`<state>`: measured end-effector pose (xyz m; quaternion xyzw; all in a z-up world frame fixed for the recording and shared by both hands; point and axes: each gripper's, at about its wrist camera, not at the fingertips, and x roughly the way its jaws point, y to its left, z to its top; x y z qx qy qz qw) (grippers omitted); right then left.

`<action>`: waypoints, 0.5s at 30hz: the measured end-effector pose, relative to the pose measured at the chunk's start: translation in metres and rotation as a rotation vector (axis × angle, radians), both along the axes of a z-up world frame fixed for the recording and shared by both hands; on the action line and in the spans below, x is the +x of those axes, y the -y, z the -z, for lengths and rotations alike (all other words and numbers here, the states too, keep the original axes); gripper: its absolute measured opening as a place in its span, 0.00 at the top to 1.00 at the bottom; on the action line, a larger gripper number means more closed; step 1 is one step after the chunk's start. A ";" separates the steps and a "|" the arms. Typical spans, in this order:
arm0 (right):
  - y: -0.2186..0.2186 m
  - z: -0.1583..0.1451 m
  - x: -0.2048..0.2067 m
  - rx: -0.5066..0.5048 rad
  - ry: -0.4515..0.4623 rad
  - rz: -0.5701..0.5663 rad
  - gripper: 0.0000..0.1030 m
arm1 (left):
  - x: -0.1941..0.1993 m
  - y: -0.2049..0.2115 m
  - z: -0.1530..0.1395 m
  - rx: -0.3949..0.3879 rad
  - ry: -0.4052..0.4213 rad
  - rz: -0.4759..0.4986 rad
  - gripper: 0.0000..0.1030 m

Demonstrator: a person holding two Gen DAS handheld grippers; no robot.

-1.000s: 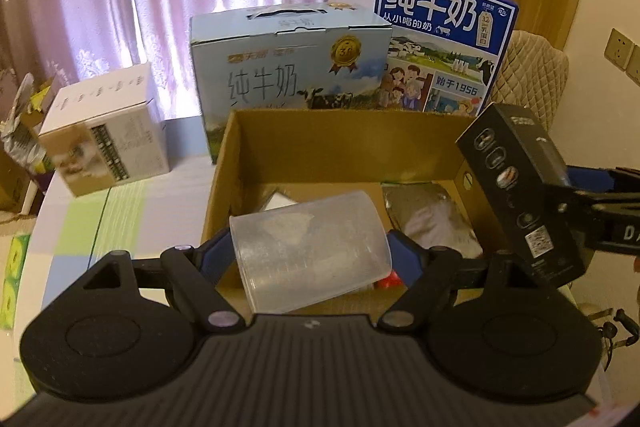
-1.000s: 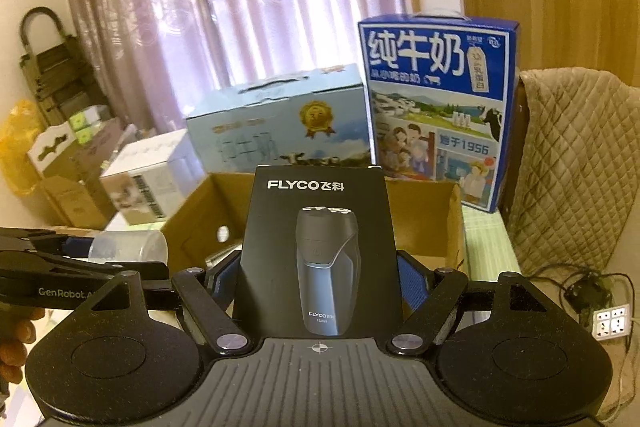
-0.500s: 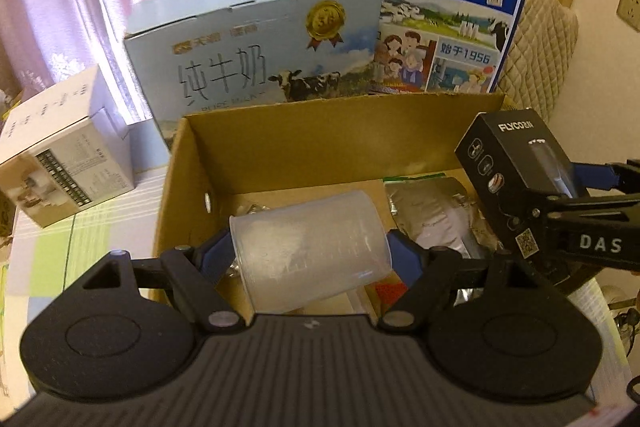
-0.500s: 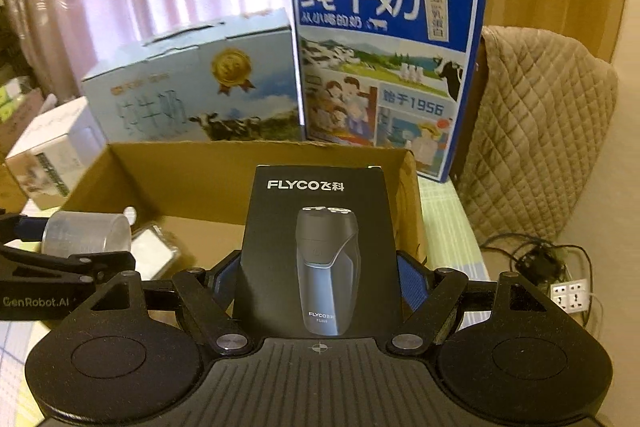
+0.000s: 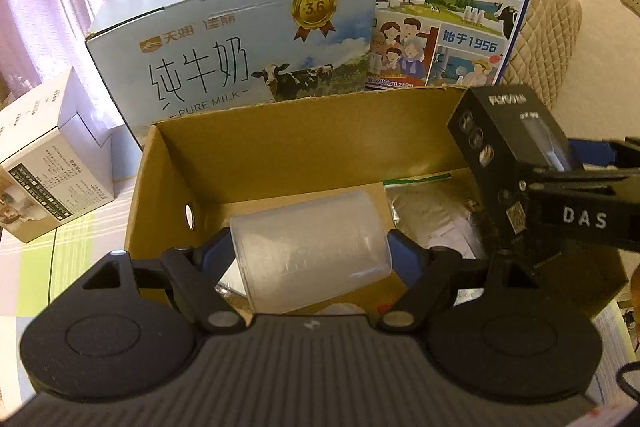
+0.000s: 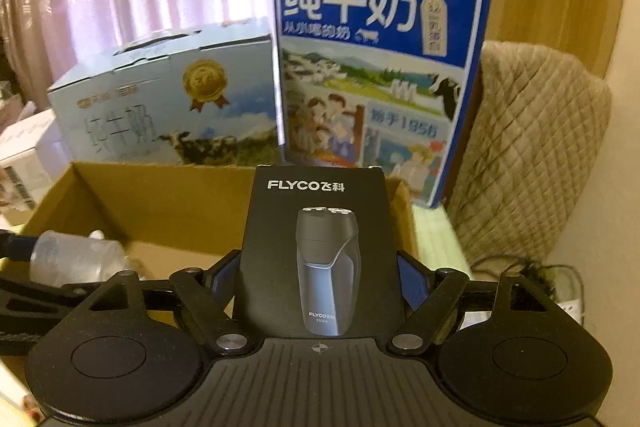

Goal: Organize objects
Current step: 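Carry the cup and shaver box over the cardboard box with both tools, then release the cup into the box with the left tool while the right tool lowers and releases the shaver box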

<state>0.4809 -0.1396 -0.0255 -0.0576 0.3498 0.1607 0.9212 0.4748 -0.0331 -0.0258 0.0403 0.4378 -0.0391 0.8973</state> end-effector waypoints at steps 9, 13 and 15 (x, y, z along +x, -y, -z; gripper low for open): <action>0.006 0.003 -0.002 0.036 0.006 -0.037 0.22 | 0.009 0.002 0.008 0.004 -0.015 0.007 0.24; 0.007 0.005 -0.002 0.036 -0.013 -0.042 0.22 | 0.011 0.003 0.012 0.006 -0.024 0.012 0.24; 0.008 0.007 -0.003 0.031 -0.020 -0.044 0.21 | 0.012 0.004 0.013 0.006 -0.028 0.012 0.24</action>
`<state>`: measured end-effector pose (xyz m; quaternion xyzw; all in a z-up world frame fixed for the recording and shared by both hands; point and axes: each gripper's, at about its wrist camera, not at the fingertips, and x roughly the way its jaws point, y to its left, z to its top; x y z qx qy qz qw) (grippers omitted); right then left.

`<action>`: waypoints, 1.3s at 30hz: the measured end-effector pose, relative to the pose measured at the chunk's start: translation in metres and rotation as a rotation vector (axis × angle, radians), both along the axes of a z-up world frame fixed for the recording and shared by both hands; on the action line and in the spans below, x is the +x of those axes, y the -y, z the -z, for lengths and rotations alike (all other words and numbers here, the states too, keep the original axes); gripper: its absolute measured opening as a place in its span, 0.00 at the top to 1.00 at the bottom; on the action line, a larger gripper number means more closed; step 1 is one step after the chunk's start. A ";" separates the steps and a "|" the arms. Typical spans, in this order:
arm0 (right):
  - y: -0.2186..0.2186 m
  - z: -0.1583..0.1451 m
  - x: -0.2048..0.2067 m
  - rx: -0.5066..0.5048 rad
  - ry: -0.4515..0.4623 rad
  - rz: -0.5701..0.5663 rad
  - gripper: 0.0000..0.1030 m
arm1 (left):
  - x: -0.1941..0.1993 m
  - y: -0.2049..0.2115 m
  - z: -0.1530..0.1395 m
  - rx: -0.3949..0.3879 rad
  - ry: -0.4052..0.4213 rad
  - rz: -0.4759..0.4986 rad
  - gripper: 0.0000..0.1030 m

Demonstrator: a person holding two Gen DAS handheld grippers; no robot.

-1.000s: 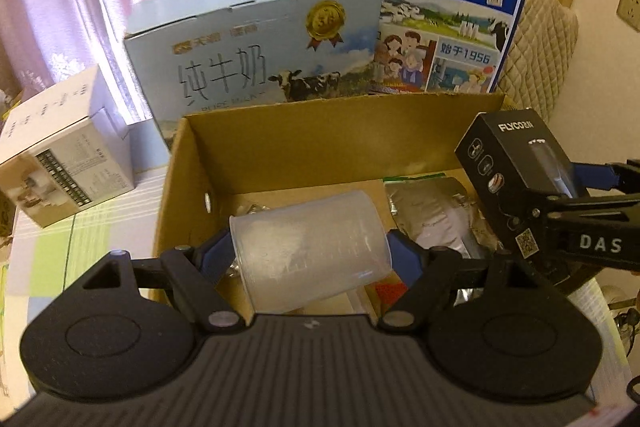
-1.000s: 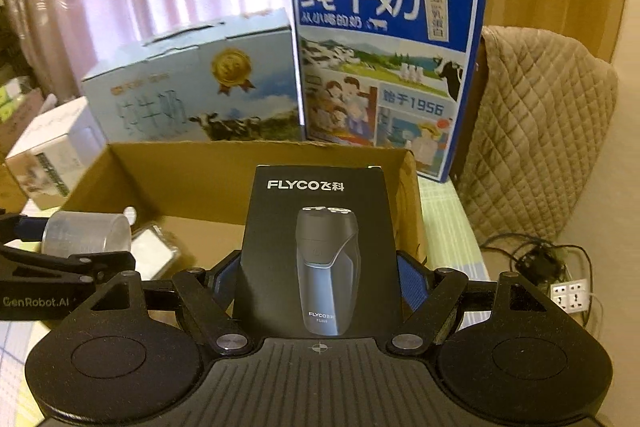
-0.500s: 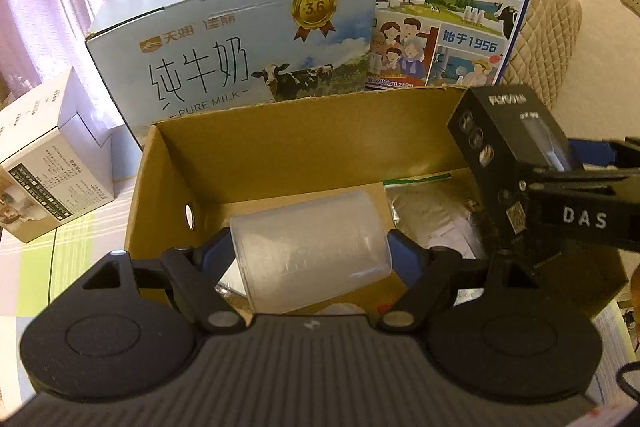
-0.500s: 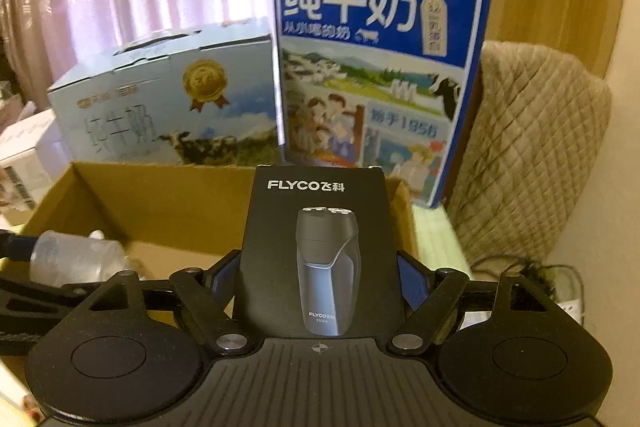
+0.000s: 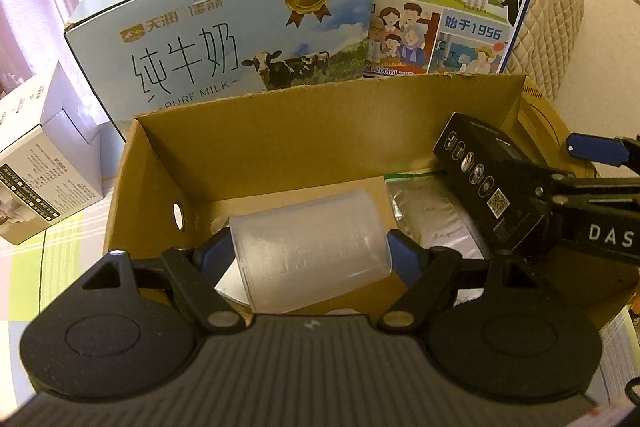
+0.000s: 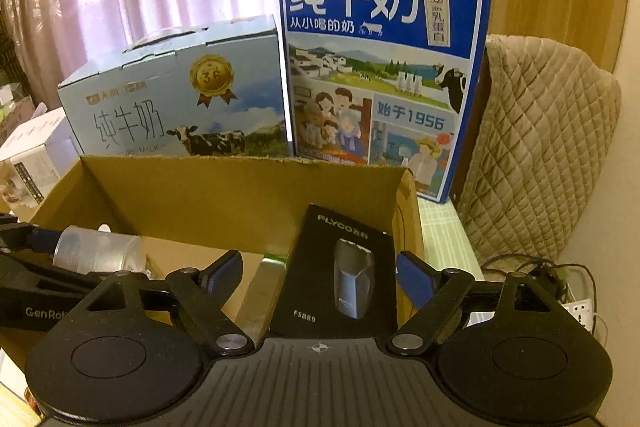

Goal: Organize objects
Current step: 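Release the cup into the box with the left tool while the right tool lowers and releases the shaver box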

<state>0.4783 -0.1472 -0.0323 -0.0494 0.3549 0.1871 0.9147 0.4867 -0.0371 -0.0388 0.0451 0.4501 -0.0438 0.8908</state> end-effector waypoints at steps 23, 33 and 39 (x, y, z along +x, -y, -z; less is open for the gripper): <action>0.007 -0.006 -0.021 0.039 -0.030 -0.042 0.19 | -0.005 -0.018 -0.004 0.013 0.008 -0.045 0.07; 0.012 -0.012 -0.041 0.047 -0.040 -0.050 0.18 | -0.026 -0.031 -0.016 -0.013 -0.004 -0.076 0.07; 0.017 -0.021 -0.061 0.060 -0.035 -0.059 0.18 | -0.047 -0.035 -0.027 -0.033 0.005 -0.088 0.07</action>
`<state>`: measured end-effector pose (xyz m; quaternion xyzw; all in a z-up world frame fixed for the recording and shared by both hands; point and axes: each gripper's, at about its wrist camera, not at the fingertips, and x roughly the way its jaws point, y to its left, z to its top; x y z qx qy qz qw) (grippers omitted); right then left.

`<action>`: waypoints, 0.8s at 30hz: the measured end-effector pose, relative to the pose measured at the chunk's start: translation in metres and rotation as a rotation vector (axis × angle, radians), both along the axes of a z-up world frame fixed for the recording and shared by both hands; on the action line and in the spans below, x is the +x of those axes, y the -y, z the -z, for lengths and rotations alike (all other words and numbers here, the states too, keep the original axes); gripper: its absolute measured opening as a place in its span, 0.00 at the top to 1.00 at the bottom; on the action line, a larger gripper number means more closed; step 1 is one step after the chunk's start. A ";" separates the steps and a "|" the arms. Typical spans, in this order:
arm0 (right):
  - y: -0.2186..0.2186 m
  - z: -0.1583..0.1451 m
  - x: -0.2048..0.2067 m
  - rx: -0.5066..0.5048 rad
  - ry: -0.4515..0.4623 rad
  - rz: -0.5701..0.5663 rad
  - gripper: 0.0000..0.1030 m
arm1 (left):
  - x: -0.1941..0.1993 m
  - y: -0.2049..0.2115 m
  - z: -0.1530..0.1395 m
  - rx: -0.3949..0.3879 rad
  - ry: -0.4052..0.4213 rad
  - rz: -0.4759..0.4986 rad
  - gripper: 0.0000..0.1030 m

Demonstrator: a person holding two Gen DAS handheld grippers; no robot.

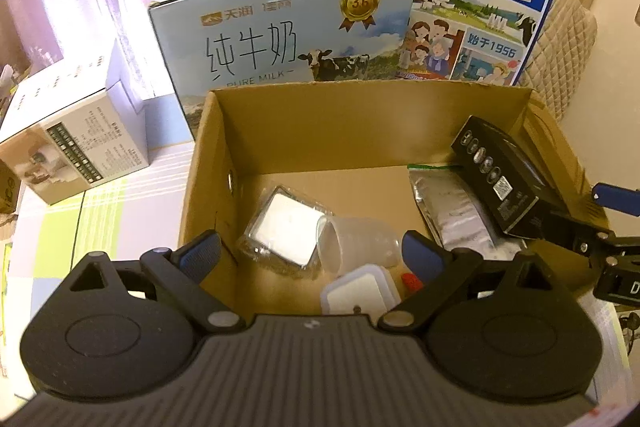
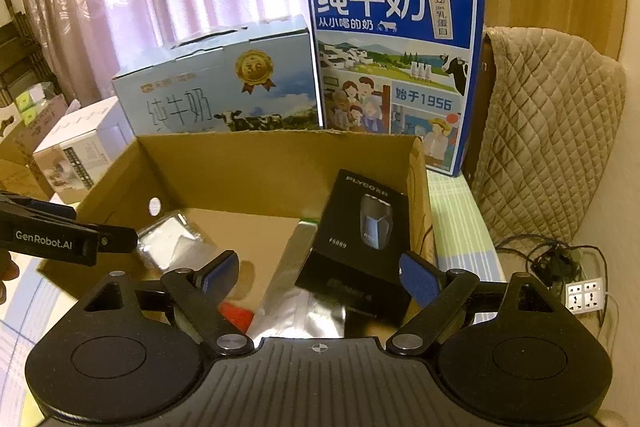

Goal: Organize objects
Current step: 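Release the cup into the box with the left tool while the right tool lowers and releases the shaver box, then withdraw both tools from the box toward the remaining items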

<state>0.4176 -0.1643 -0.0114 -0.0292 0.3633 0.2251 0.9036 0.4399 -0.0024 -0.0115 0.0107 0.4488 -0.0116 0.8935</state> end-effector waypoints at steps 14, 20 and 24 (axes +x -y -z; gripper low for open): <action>0.011 -0.027 -0.056 0.039 0.024 -0.028 0.17 | -0.068 -0.005 -0.033 -0.028 0.041 -0.017 0.07; 0.013 -0.030 -0.080 0.041 0.022 -0.046 0.17 | -0.101 -0.007 -0.039 -0.042 0.045 -0.024 0.07; 0.013 -0.031 -0.095 0.035 0.021 -0.059 0.17 | -0.119 -0.011 -0.043 -0.033 0.051 -0.034 0.07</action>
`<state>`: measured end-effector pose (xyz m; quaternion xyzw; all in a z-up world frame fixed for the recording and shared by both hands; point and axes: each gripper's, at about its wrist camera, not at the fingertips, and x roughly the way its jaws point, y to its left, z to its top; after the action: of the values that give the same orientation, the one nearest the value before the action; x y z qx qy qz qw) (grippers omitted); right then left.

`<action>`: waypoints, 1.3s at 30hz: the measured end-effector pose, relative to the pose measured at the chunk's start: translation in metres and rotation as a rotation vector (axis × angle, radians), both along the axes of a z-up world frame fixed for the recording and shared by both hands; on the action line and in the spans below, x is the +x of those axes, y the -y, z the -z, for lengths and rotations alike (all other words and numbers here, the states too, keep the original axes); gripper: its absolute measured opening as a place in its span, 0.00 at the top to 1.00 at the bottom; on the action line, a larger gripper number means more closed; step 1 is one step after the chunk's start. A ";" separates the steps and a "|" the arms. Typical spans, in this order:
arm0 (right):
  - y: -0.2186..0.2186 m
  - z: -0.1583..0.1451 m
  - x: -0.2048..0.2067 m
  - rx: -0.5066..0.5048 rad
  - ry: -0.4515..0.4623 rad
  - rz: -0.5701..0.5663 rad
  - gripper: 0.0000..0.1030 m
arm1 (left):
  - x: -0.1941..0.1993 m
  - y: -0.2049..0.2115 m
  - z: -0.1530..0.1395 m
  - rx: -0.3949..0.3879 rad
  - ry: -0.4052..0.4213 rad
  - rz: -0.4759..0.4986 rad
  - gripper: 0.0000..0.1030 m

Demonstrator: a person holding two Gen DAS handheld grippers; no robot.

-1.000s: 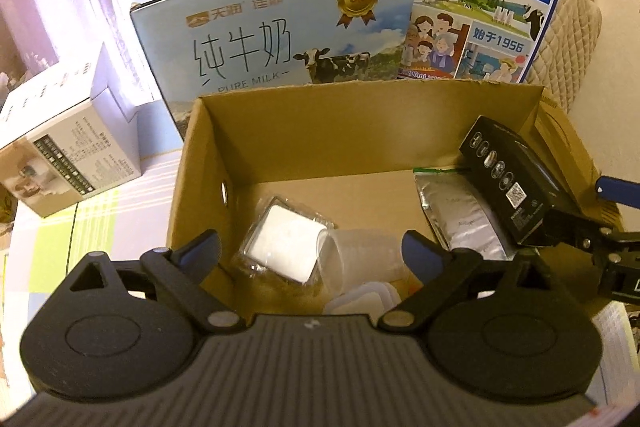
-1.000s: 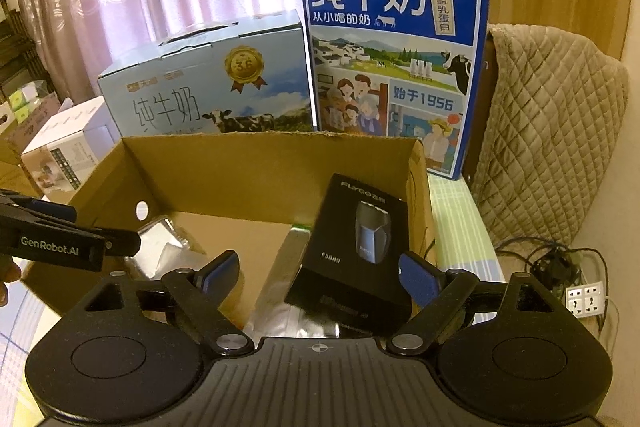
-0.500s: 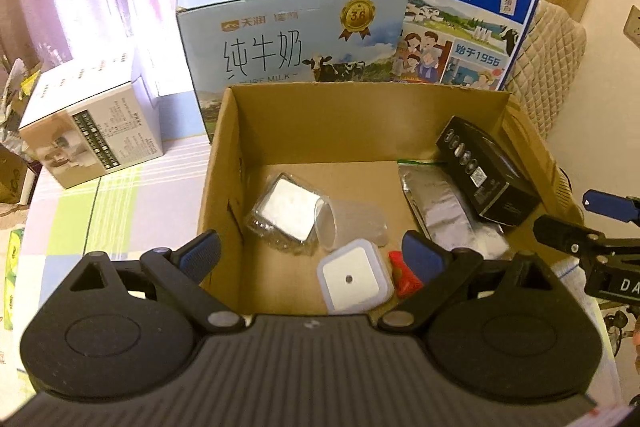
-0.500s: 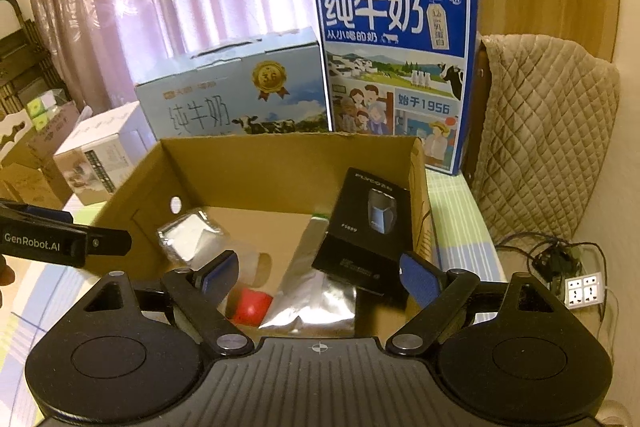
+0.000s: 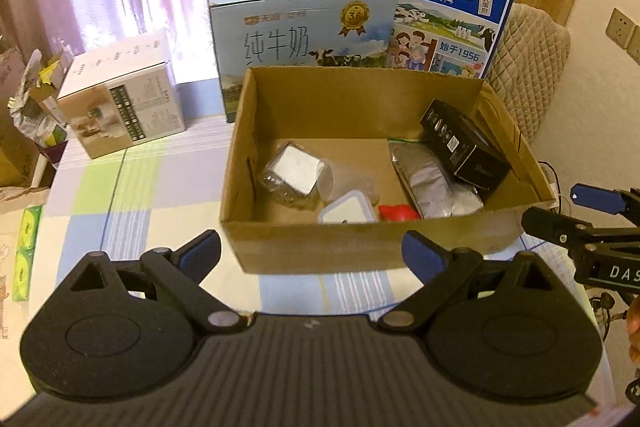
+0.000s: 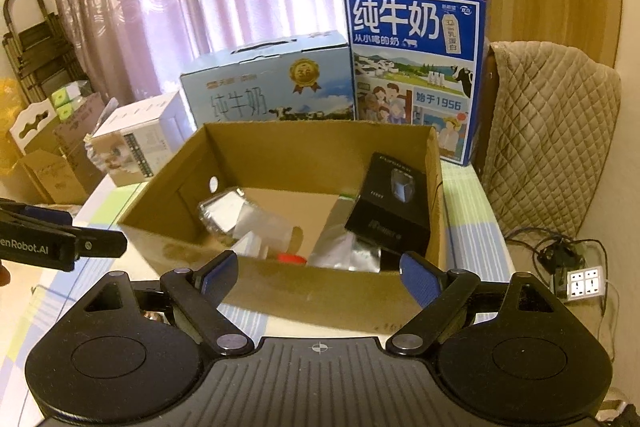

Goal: Organize objects
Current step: 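Withdraw both tools from the box toward the remaining items, then grasp the clear bag of cotton swabs with the right tool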

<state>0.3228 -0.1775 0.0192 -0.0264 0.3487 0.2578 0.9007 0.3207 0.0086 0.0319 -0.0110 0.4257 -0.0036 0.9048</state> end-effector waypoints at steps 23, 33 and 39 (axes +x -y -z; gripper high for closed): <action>-0.003 0.044 -0.080 -0.064 -0.157 -0.107 0.17 | -0.085 -0.018 0.025 -0.024 -0.095 -0.062 0.07; -0.006 0.074 -0.101 -0.062 -0.301 -0.135 0.17 | -0.105 -0.020 0.052 -0.025 -0.172 -0.076 0.07; -0.006 0.094 -0.103 -0.027 -0.409 -0.115 0.18 | -0.114 -0.019 0.070 -0.037 -0.217 -0.078 0.07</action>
<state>0.2198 -0.1715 -0.0746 -0.0053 0.5257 0.3039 0.7945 0.2067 0.0272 -0.0378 -0.0448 0.5203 0.0249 0.8525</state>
